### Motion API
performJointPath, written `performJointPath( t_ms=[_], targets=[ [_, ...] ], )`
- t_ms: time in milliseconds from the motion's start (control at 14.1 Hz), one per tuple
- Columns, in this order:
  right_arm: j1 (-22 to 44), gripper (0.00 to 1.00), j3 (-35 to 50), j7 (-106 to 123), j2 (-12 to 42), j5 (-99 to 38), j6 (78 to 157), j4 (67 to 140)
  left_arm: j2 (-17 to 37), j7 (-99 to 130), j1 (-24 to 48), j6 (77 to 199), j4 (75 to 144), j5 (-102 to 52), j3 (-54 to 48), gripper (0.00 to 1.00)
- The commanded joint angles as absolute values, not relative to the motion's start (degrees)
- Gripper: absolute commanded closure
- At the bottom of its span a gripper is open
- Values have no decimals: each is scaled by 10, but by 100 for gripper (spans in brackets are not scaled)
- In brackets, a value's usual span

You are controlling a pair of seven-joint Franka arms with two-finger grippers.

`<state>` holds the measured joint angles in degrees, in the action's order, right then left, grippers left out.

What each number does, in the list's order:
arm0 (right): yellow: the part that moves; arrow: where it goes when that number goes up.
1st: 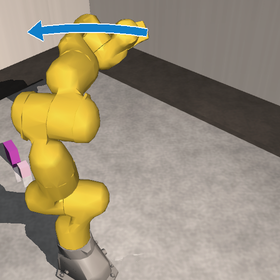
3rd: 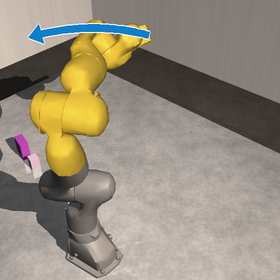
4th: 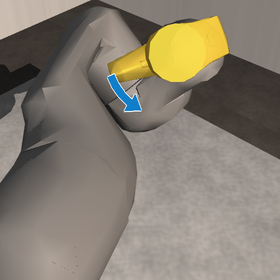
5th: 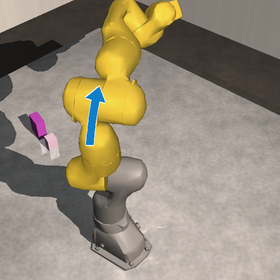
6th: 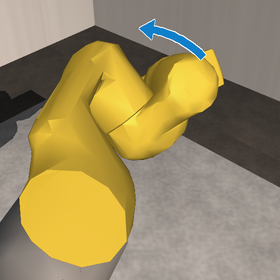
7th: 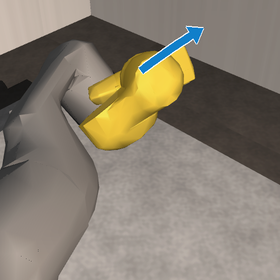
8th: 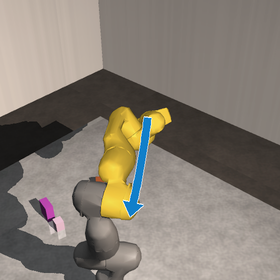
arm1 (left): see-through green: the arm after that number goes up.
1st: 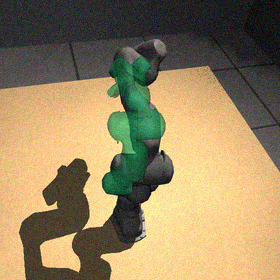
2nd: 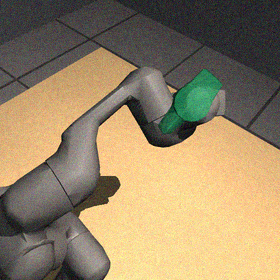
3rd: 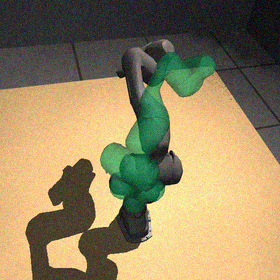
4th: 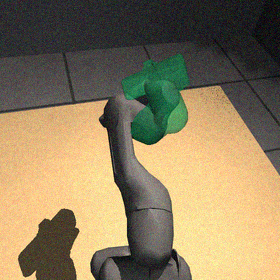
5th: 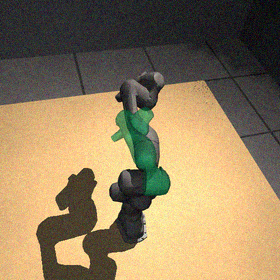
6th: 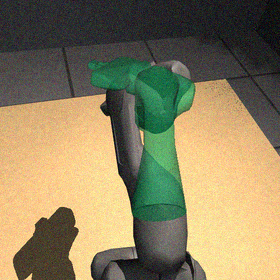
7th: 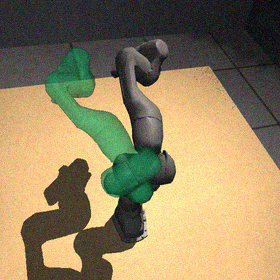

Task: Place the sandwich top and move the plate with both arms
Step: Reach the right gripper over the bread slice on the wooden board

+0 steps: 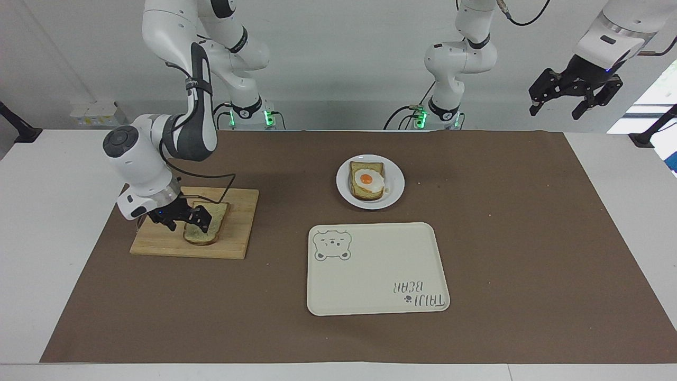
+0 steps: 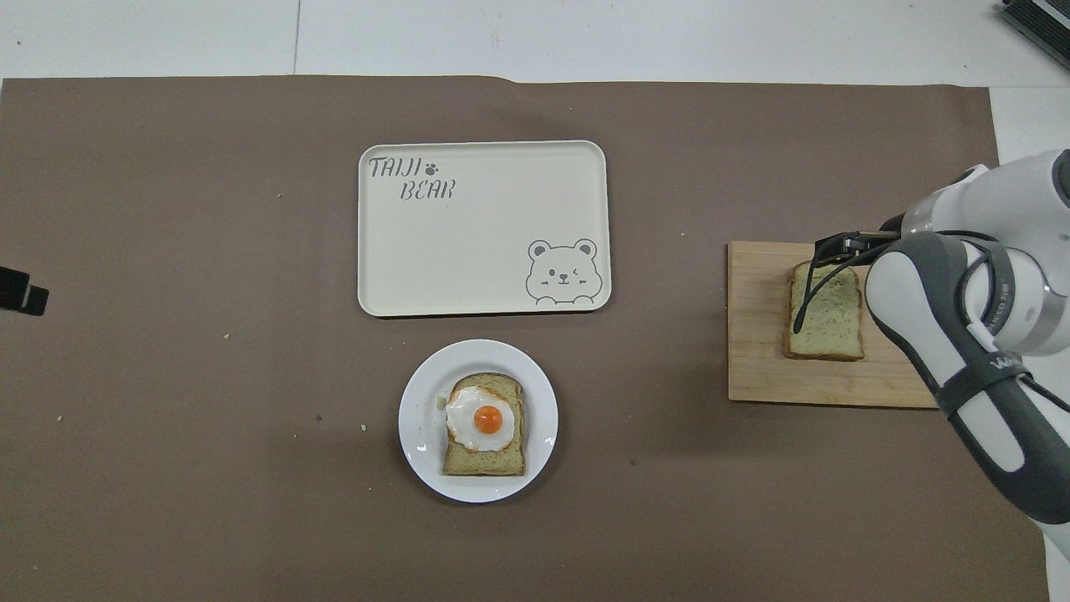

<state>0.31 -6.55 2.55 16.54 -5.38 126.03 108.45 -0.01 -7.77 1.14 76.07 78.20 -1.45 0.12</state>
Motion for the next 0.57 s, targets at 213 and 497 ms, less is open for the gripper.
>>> performJointPath(
  t_ms=[213, 497],
  targets=[
    [-31, 0, -60, 75, 152, -89, 1280, 1135, -8, -70, 12, 751, 781, -13, 2, 0],
    [-32, 0, -60, 75, 150, -92, 1280, 1155, -8, -72, 12, 751, 781, -13, 2, 0]
  ],
)
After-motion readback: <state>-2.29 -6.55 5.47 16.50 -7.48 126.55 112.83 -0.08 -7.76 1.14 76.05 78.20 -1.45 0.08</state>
